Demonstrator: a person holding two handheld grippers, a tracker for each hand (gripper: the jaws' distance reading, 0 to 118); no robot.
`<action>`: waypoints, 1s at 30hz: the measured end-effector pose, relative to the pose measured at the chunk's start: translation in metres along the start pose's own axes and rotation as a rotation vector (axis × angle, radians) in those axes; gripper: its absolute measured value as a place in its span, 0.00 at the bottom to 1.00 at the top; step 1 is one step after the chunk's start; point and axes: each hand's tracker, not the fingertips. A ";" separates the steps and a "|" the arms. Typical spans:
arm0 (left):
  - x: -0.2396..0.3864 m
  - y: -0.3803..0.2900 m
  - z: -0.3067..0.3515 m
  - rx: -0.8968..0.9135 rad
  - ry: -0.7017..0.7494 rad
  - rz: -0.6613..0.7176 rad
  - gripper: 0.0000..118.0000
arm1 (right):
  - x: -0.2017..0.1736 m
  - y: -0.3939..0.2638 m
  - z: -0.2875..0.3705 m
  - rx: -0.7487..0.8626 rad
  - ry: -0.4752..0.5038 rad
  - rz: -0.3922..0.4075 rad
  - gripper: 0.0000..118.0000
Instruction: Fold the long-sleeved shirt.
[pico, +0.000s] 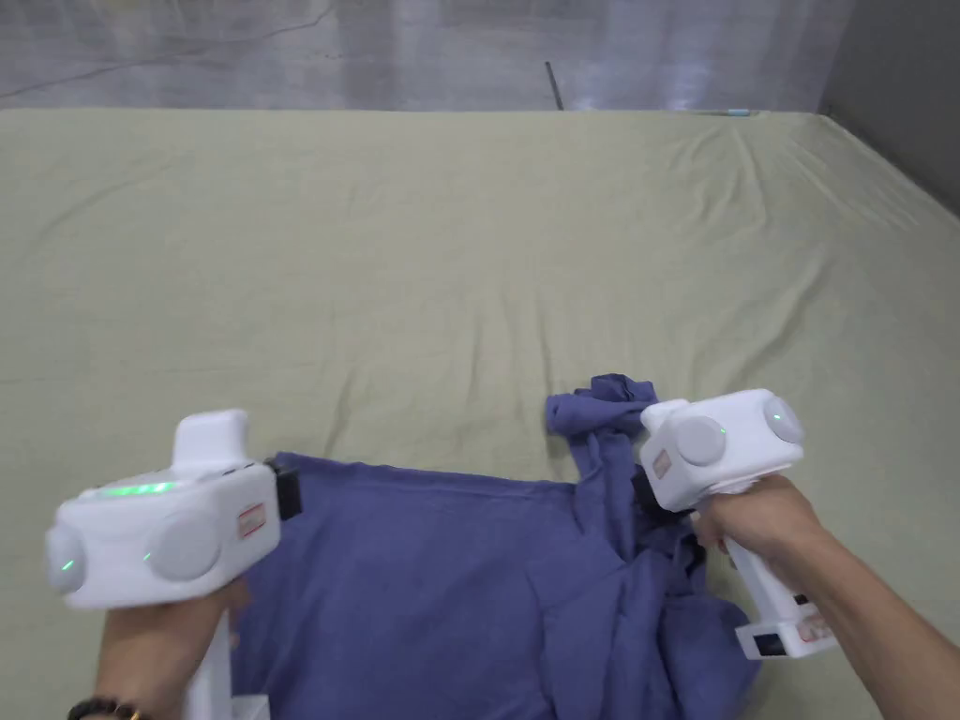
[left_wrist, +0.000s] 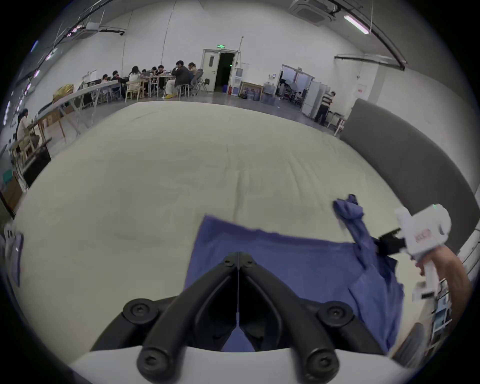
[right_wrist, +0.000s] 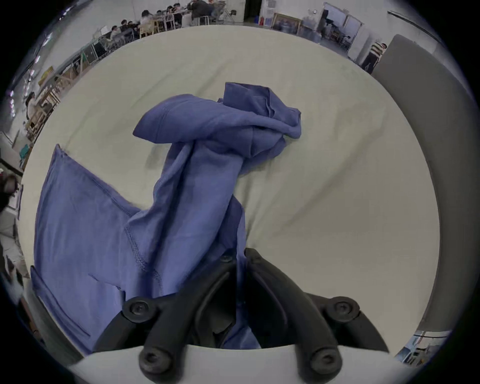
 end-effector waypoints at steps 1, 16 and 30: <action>-0.001 0.010 -0.015 -0.014 0.018 -0.031 0.07 | 0.001 0.000 -0.002 -0.005 0.006 -0.003 0.05; -0.006 0.017 -0.115 -0.235 0.114 -0.148 0.52 | 0.006 0.001 -0.003 -0.004 0.042 -0.033 0.05; -0.005 0.090 0.032 0.091 0.029 -0.155 0.01 | 0.037 0.016 0.135 0.281 0.043 -0.103 0.05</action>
